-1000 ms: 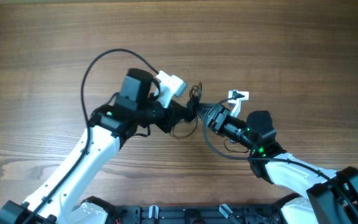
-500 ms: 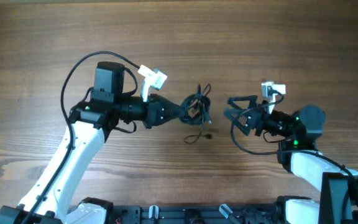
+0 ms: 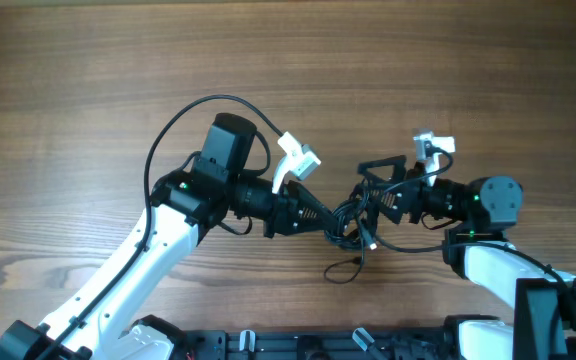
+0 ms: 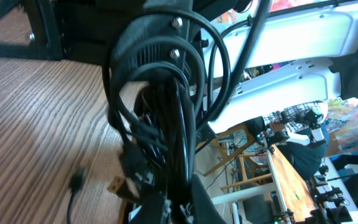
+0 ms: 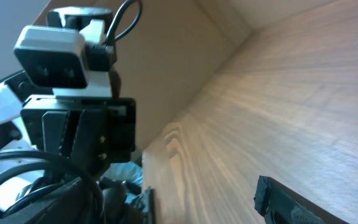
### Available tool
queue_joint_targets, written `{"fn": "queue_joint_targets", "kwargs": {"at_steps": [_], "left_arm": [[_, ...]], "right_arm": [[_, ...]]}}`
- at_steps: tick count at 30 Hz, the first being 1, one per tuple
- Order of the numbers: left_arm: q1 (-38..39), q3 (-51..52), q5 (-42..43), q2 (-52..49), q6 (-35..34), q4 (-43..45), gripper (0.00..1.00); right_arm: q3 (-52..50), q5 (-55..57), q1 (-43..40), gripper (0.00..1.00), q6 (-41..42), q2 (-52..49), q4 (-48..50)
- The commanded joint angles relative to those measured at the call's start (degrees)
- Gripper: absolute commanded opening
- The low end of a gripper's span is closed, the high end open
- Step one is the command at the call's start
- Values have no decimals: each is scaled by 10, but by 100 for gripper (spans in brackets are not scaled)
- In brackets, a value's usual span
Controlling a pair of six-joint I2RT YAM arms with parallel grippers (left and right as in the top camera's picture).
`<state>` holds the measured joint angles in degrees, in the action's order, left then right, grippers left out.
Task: Untangle cables
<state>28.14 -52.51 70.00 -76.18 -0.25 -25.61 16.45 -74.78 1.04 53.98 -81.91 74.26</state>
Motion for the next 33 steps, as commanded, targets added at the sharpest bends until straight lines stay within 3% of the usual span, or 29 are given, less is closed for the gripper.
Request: {"fn": "queue_joint_targets", "kwargs": {"at_steps": [1, 5, 7, 14, 19, 21, 25, 27, 28, 30, 33], "left_arm": [[3, 1, 9, 4, 13, 28, 4], [-27, 1, 9, 4, 13, 27, 4], [-47, 1, 14, 4, 13, 28, 4], [-125, 1, 97, 4, 13, 36, 4], [-132, 1, 119, 4, 13, 44, 4], [-132, 1, 121, 4, 11, 44, 4], [-132, 1, 120, 4, 9, 44, 4], [-132, 1, 120, 4, 9, 45, 4], [-132, 1, 120, 4, 9, 45, 4], [-132, 1, 120, 4, 9, 49, 4], [-132, 1, 120, 4, 9, 59, 4]], "right_arm": [[5, -33, 54, 83, -20, 0, 5], [5, -40, 58, 81, -32, 0, 0], [5, -2, 58, 87, -32, 0, -7], [5, 247, 58, 99, -43, -1, -84], [5, 432, 58, 100, -27, -1, -246], [5, 466, 53, 100, -28, -1, -259], [5, 453, -16, 100, -12, -1, -272], [5, 334, -58, 100, -56, -1, -235], [5, 216, -75, 100, -95, -1, -189], [5, 93, -73, 100, -106, -1, -126], [5, 80, -19, 100, -90, -1, -110]]}}
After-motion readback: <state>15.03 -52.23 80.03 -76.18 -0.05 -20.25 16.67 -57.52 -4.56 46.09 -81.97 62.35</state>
